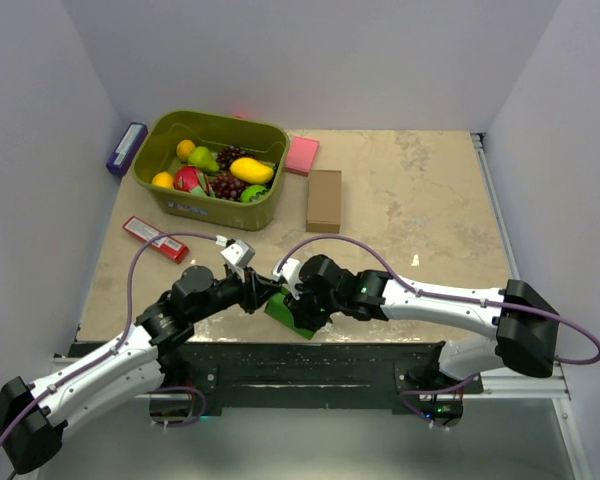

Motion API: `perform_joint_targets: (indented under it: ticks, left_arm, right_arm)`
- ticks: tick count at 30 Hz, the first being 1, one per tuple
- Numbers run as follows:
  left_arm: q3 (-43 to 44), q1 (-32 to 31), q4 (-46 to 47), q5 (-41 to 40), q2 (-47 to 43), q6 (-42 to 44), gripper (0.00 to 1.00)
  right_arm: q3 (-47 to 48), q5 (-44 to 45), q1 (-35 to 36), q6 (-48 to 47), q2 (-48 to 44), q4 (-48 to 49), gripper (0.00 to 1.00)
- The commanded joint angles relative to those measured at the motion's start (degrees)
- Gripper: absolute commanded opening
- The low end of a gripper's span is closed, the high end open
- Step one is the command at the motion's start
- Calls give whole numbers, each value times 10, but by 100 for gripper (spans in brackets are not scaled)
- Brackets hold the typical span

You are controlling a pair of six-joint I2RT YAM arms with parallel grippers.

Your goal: Fold the paper box

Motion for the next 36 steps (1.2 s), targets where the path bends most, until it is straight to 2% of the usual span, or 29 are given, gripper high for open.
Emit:
perform_joint_targets:
  ticks: [1,4,8,10,11,13,18,24,36]
  left_arm:
    - [27,-3,25,8,2,16,27]
    - [27,-3,25,12,2,17,34]
    - [24,-3,27,16,0,19,15]
    - [24,-4,28,18,-3,19,11]
    - [24,-4,29,21,-3,19,5]
    - [23,-4,28,26,-4,20,0]
    - [18,-18,25,19,-3,18,0]
    - [5,-29,19,-24,-33,15,0]
    - [-99,-62,141,-57,-29,-30,0]
  right_arm:
    - [4,-9,4,-12,6,10,0]
    - [4,-10,4,-12,7,10,0]
    - [3,-11,3,-12,8,12,0]
    - [1,-9,3,-11,10,11,0]
    - [1,-7,3,-10,10,10,0]
    - [2,9,3,-7,9,7,0]
    - [9,44,-1,11,29,-9,0]
    - [-9,26,-26,36,43,1,0]
    - [-26,16,-48,48,50,22,0]
